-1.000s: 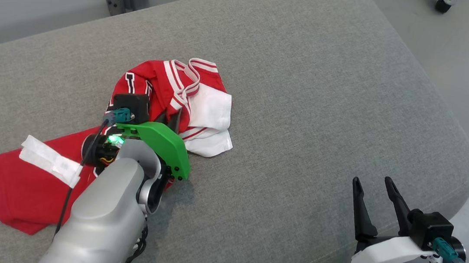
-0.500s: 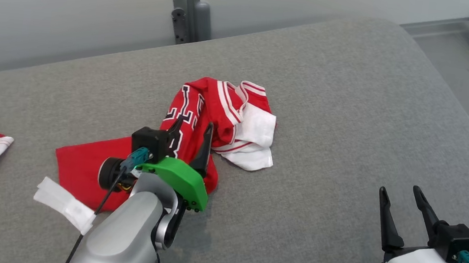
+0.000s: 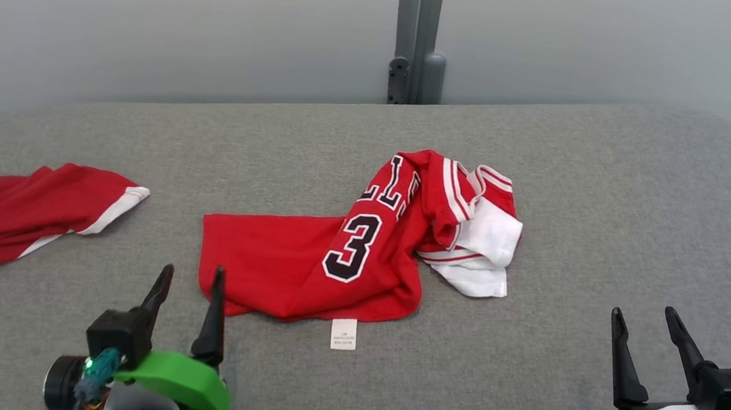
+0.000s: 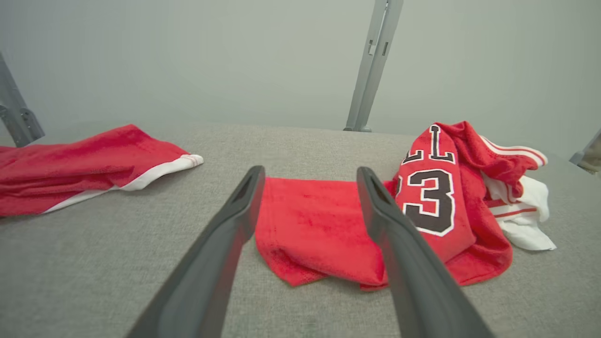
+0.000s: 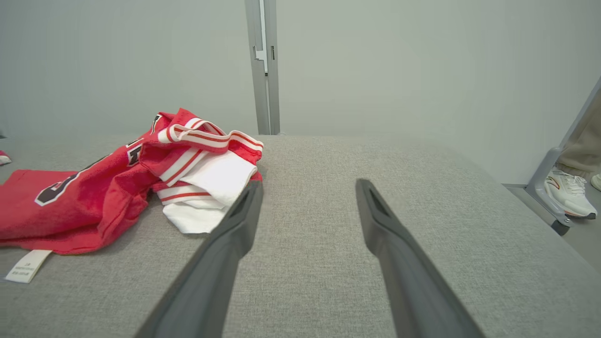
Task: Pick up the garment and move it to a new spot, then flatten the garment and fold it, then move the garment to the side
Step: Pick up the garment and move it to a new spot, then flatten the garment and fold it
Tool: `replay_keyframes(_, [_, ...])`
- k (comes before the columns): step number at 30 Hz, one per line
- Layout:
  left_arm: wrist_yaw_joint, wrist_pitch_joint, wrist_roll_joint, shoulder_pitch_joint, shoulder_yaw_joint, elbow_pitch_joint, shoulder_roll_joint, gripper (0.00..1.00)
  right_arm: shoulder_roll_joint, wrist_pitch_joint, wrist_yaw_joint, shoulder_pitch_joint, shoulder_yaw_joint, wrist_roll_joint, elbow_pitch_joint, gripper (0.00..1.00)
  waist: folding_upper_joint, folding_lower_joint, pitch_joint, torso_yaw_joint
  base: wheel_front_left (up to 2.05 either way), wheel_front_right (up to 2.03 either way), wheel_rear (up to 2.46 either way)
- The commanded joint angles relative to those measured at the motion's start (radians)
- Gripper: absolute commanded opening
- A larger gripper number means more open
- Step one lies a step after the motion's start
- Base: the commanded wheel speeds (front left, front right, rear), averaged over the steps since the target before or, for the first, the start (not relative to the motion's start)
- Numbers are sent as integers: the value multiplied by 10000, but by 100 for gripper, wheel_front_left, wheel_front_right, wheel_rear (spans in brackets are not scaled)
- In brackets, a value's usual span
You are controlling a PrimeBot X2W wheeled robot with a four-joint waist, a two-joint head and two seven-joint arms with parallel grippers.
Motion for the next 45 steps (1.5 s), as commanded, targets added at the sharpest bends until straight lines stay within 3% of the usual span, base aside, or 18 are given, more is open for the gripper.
replay_keyframes(1, [-41,-1,238,453,263,-182,97,100,2,-35,1,179,-28,-72,17,100,-1,0,-374,512,0,0,0])
replay_keyframes(9, [-730,-2,1253,2402,2280,-1289,-322,100,7,-35,1,373,-49,-17,133,100,-1,0,-533,712,0,0,0])
replay_keyframes(15, [-1522,-2,2141,2941,2873,-1327,-440,100,52,-35,1,471,-40,-21,314,100,-1,0,-624,694,0,0,0])
replay_keyframes(22, [-1995,-3,2506,3255,3576,-1291,-800,100,98,-33,1,521,-19,4,419,100,-1,0,-648,571,0,0,0])
replay_keyframes(45, [-2559,-3,3205,2989,4135,-1359,-1243,100,90,-35,1,395,-12,-26,369,100,-1,0,-594,461,0,0,0])
